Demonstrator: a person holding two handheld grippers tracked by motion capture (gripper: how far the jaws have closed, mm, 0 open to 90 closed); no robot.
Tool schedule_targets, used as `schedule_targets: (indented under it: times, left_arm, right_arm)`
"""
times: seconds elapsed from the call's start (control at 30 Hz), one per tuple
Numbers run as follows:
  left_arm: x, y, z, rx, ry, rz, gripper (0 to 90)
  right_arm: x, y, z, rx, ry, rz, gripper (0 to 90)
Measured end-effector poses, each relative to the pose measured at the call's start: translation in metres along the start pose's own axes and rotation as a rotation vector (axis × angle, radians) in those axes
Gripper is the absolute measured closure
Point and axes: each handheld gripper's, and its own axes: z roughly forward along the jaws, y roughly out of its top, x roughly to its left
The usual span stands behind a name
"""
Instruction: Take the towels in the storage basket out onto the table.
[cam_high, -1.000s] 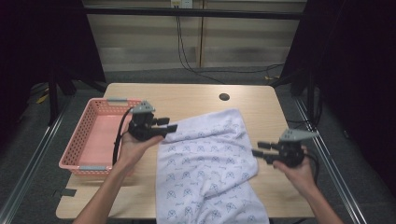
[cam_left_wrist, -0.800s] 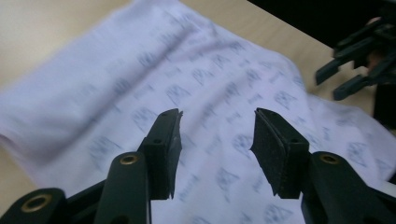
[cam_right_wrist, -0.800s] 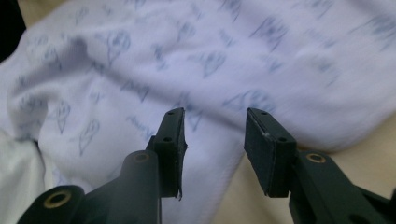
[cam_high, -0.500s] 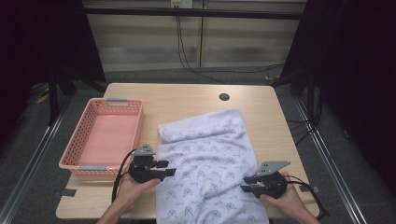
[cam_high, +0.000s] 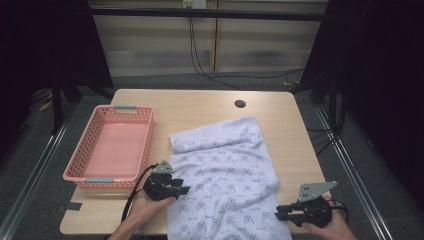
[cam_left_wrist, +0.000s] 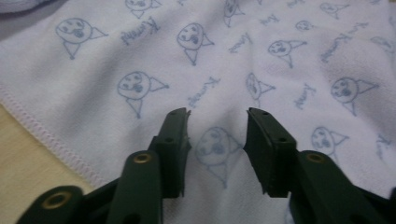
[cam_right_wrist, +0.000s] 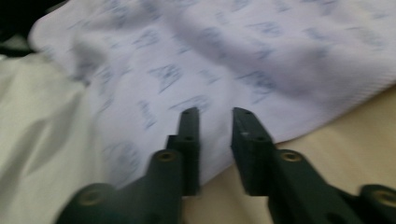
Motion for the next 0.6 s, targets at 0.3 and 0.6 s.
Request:
schedule_targets:
  times: [0.3, 0.6]
  left_arm:
    - [-0.019, -0.006, -0.009, 0.087, 0.006, 0.094, 87.3]
    - [-0.025, -0.016, -0.015, 0.088, -0.086, 0.077, 84.1]
  right_arm:
    - [-0.041, 0.029, 0.024, -0.104, -0.151, 0.060, 55.6]
    - [-0.059, 0.038, 0.061, 0.012, -0.202, 0.043, 76.1]
